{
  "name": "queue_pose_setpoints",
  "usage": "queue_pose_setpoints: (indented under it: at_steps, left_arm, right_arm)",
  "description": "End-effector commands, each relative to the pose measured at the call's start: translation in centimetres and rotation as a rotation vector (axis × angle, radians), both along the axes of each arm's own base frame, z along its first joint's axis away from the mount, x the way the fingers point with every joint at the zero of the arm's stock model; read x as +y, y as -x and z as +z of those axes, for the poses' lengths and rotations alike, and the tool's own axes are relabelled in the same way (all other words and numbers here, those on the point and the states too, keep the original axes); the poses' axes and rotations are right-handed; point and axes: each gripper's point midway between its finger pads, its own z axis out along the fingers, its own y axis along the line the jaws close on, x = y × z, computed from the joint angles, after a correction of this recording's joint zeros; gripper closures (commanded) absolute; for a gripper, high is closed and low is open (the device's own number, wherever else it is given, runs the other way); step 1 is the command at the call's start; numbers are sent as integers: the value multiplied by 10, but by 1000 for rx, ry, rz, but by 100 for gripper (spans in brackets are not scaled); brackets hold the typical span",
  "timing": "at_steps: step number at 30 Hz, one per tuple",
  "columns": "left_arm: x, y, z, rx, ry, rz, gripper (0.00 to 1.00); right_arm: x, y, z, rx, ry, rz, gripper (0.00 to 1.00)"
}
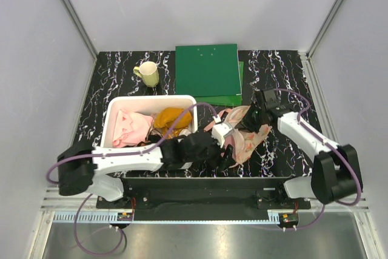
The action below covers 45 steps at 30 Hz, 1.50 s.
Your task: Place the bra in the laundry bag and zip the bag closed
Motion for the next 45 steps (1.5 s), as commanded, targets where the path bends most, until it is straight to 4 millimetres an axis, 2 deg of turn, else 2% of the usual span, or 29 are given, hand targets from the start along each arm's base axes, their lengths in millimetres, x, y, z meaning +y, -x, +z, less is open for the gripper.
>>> queue_pose_setpoints:
  at_steps: [1, 2, 3, 5, 8, 10, 12, 13, 17, 21, 24, 25, 26, 27, 28, 29, 30, 32, 33, 34, 35, 37, 38, 39, 40, 42, 43, 45]
  left_arm:
    - [4, 10, 59, -58, 151, -57, 32]
    - [1, 11, 68, -62, 171, -64, 32]
    - [2, 8, 67, -59, 156, -49, 32]
    - [-6, 2, 73, -59, 148, -36, 28]
    - [-11, -13, 69, -70, 125, 20, 20]
    - [-11, -24, 64, -65, 96, 56, 20]
    - [-14, -34, 59, -70, 60, 82, 21]
    - [-13, -39, 57, -70, 49, 100, 22]
    - [-16, -55, 53, -65, 18, 139, 24]
    - [-14, -75, 35, 17, -9, 158, 24]
    - [-18, -90, 23, 110, -3, 91, 23]
    - [-23, -100, 20, 127, -8, 76, 23]
    - [-23, -102, 17, 150, -14, 51, 23]
    - [-20, -115, 15, 151, -16, 60, 24]
    - [-26, -125, 13, 146, -19, 49, 24]
    - [-28, -129, 12, 153, -18, 36, 24]
    - [-26, -140, 10, 152, -23, 53, 24]
    - [-29, -155, 6, 165, -40, 73, 26]
    - [-30, -168, 6, 163, -35, 94, 30]
    - [-29, -174, 5, 174, -38, 115, 42]
    - [-24, -183, 2, 178, -52, 159, 48]
    - [-19, -202, 2, 184, -59, 230, 60]
    - [-11, -211, -3, 172, -96, 287, 69]
    - [-13, -222, -3, 164, -107, 315, 75]
    - [-4, -227, -13, 164, -166, 361, 81]
    - [-7, -237, -23, 172, -207, 391, 87]
    - [0, -238, -34, 188, -257, 414, 89]
    - [-2, -244, -46, 196, -287, 435, 93]
  right_arm:
    - [32, -36, 14, -87, -115, 65, 79]
    - [37, -40, 17, -95, -134, 88, 76]
    - [40, -42, 16, -93, -140, 104, 69]
    - [47, -44, 14, -85, -163, 152, 63]
    - [58, -41, 10, -53, -212, 241, 53]
    - [54, -37, 12, -52, -204, 243, 45]
    - [45, -34, 14, -71, -189, 219, 39]
    - [38, -32, 21, -97, -178, 206, 34]
    - [-4, -32, 39, -131, -158, 115, 27]
    - [-36, -12, 59, -178, -107, 78, 22]
    - [-49, 6, 51, -160, -87, 27, 17]
    - [-53, 15, 37, -124, -85, 2, 16]
    - [-55, 18, 33, -117, -87, -19, 16]
    - [-60, 19, 31, -119, -88, -59, 16]
    - [-63, 27, 18, -85, -87, -78, 16]
    - [-63, 29, 14, -84, -90, -90, 15]
    - [-65, 38, 3, -59, -89, -117, 16]
    - [-76, 39, -3, -60, -84, -185, 18]
    - [-77, 45, -9, -52, -85, -206, 25]
    - [-78, 47, -11, -52, -82, -216, 27]
    - [-79, 49, -14, -53, -81, -226, 28]
    - [-80, 56, -21, -44, -75, -240, 42]
    - [-81, 58, -24, -44, -71, -244, 50]
    - [-81, 62, -30, -29, -70, -244, 64]
    - [-81, 61, -31, -35, -69, -245, 69]
    - [-82, 63, -37, -27, -56, -233, 77]
    - [-83, 63, -39, -26, -49, -228, 82]
    - [-84, 62, -41, -24, -36, -214, 85]
